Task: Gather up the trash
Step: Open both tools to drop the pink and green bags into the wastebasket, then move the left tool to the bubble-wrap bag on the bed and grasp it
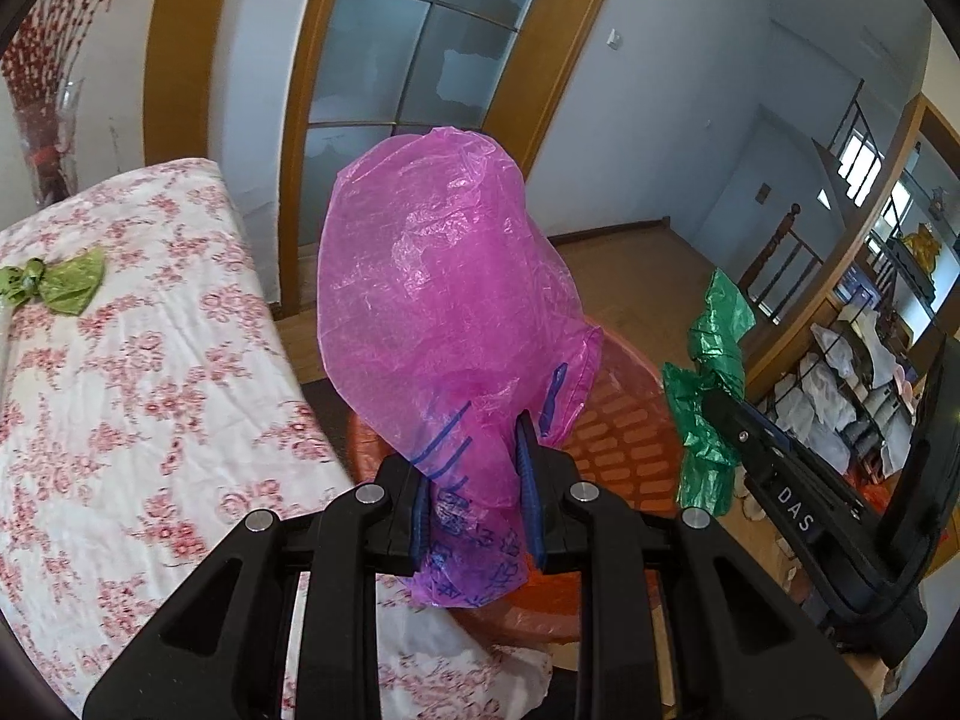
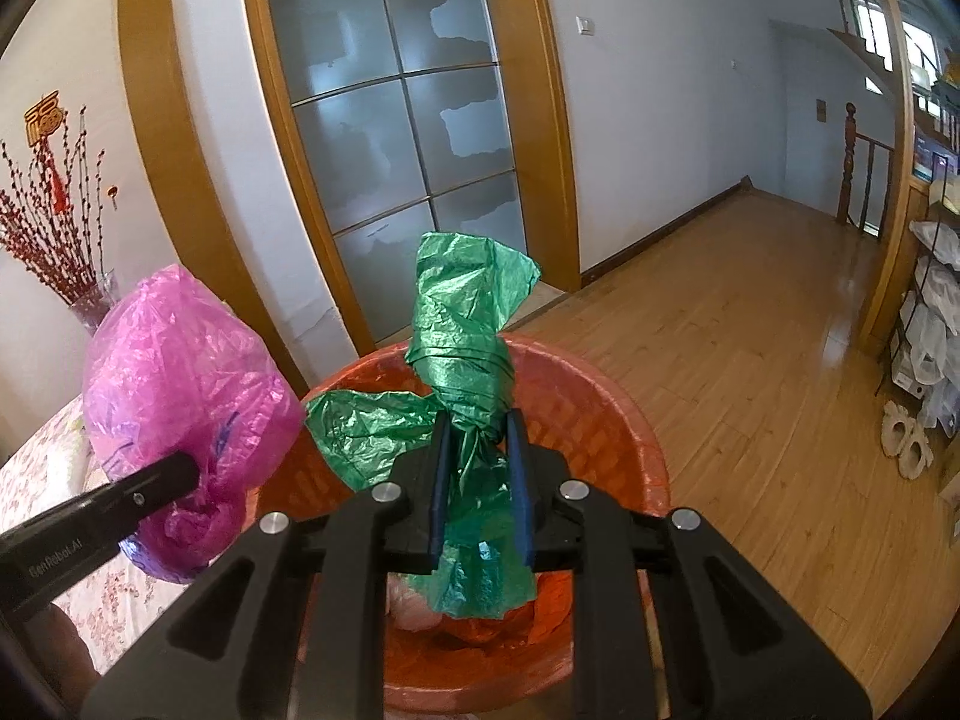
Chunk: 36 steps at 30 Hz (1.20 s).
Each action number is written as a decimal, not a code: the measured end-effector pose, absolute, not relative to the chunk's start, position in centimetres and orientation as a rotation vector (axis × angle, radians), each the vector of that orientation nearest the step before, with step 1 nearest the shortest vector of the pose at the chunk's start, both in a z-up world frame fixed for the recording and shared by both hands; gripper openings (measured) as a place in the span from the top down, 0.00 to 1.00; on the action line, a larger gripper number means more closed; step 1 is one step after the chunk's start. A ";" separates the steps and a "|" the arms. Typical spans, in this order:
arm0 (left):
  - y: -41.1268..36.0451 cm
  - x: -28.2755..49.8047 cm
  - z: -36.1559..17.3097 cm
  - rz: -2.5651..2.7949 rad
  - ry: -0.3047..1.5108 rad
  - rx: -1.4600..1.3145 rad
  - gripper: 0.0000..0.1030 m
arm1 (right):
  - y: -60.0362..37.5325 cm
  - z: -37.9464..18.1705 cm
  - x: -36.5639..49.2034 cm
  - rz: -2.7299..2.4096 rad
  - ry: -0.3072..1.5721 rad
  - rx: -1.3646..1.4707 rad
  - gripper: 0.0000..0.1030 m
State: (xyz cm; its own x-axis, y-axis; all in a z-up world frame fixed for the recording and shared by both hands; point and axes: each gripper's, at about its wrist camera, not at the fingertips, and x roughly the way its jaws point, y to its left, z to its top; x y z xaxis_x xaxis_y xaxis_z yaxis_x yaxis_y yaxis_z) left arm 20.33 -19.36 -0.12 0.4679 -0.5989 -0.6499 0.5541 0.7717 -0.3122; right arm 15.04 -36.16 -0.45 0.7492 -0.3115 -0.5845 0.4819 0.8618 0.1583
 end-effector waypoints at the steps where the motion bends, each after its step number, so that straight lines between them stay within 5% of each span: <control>1: -19.6 20.4 -0.2 -0.712 0.824 -0.057 0.76 | -36.4 -0.5 15.1 -0.445 0.578 0.313 0.79; 19: -19.5 20.8 -2.6 -0.690 0.902 -0.040 0.54 | -37.2 -1.2 14.9 -0.470 0.584 0.350 0.58; 30: -13.1 21.4 -2.0 -0.522 0.852 -0.018 0.47 | -35.3 -0.7 14.9 -0.431 0.585 0.312 0.46; 36: -7.4 23.2 -1.1 -0.358 0.799 -0.010 0.33 | -34.0 -0.1 15.0 -0.404 0.580 0.288 0.39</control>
